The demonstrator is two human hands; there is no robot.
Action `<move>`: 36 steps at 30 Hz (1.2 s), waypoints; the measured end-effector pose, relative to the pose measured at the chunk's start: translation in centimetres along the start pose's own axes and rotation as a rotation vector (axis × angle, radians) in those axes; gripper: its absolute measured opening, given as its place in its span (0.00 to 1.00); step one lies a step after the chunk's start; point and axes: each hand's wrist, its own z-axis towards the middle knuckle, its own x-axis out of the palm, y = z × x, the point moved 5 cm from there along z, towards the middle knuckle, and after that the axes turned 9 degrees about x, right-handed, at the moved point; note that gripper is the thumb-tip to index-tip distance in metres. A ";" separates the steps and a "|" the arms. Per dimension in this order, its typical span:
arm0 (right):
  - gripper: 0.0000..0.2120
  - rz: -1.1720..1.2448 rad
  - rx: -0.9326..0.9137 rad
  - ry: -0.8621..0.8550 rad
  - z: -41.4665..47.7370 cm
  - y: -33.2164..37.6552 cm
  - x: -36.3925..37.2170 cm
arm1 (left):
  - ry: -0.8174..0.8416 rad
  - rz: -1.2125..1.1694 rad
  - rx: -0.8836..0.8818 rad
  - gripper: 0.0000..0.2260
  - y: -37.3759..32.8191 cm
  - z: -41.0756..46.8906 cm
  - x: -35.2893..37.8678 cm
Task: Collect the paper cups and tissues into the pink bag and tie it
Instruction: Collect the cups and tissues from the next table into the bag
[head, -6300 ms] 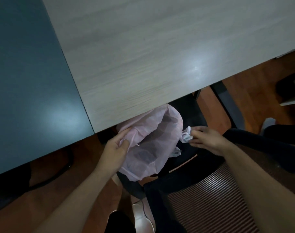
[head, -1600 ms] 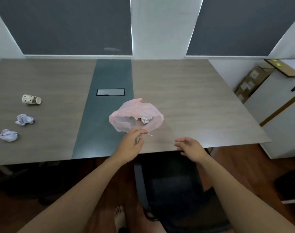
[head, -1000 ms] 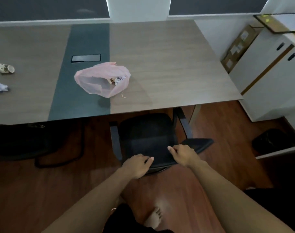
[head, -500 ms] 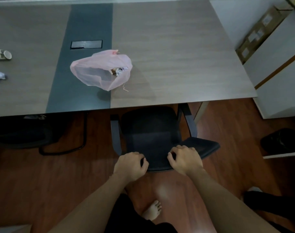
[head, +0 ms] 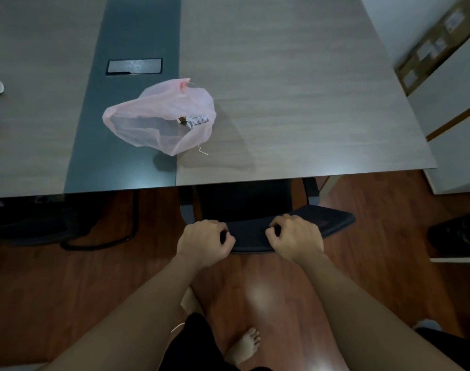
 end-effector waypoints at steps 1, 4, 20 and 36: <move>0.24 0.006 -0.002 -0.006 0.9 0.2 -0.1 | -0.005 -0.001 0.000 0.19 0.4 0.9 -0.2; 0.22 0.005 0.002 -0.030 3.8 0.6 -0.7 | -0.011 -0.003 -0.007 0.19 1.6 3.5 -0.9; 0.21 0.056 0.043 -0.128 7.7 3.1 -1.8 | 0.009 -0.026 0.031 0.16 5.4 8.3 -2.4; 0.22 0.063 0.349 0.364 8.6 5.1 -4.9 | -0.078 -0.657 -0.122 0.09 9.9 7.1 -8.1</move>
